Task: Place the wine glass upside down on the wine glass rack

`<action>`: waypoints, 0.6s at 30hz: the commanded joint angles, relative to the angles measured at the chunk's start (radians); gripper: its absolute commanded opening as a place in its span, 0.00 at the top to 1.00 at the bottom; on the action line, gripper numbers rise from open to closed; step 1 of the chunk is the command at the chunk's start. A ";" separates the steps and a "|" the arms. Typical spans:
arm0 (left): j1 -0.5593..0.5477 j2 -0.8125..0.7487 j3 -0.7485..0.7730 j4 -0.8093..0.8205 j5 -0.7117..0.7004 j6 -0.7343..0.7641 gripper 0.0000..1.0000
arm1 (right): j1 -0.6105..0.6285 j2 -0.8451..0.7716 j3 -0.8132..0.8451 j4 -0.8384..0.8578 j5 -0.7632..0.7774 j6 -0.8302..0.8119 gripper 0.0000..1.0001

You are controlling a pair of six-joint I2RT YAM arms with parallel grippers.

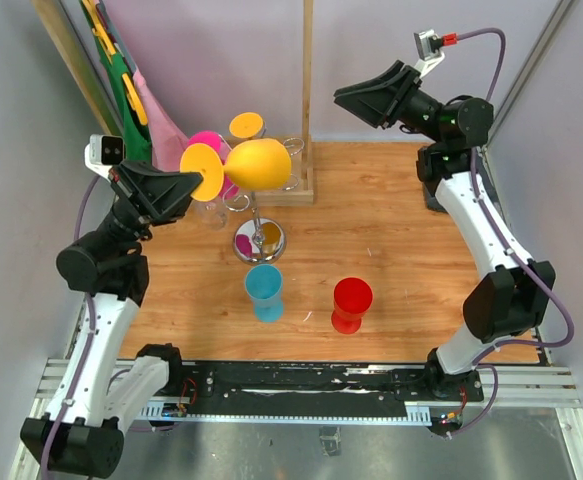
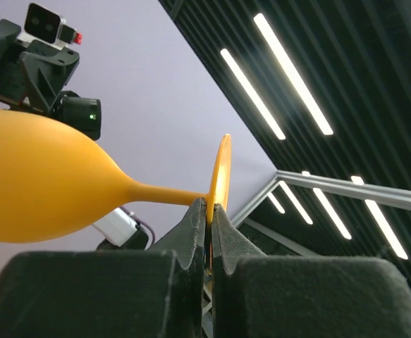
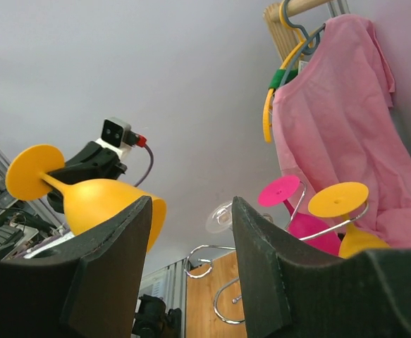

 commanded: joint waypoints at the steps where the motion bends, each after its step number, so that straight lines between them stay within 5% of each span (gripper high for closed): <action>1: -0.025 -0.051 0.097 -0.317 0.061 0.140 1.00 | -0.026 -0.017 -0.037 -0.003 -0.009 -0.036 0.50; 10: -0.026 -0.087 0.260 -0.894 0.145 0.349 1.00 | -0.048 -0.088 -0.153 0.042 0.024 -0.060 0.51; 18: -0.026 -0.079 0.329 -1.130 0.215 0.415 1.00 | -0.060 -0.103 -0.213 0.097 0.036 -0.028 0.51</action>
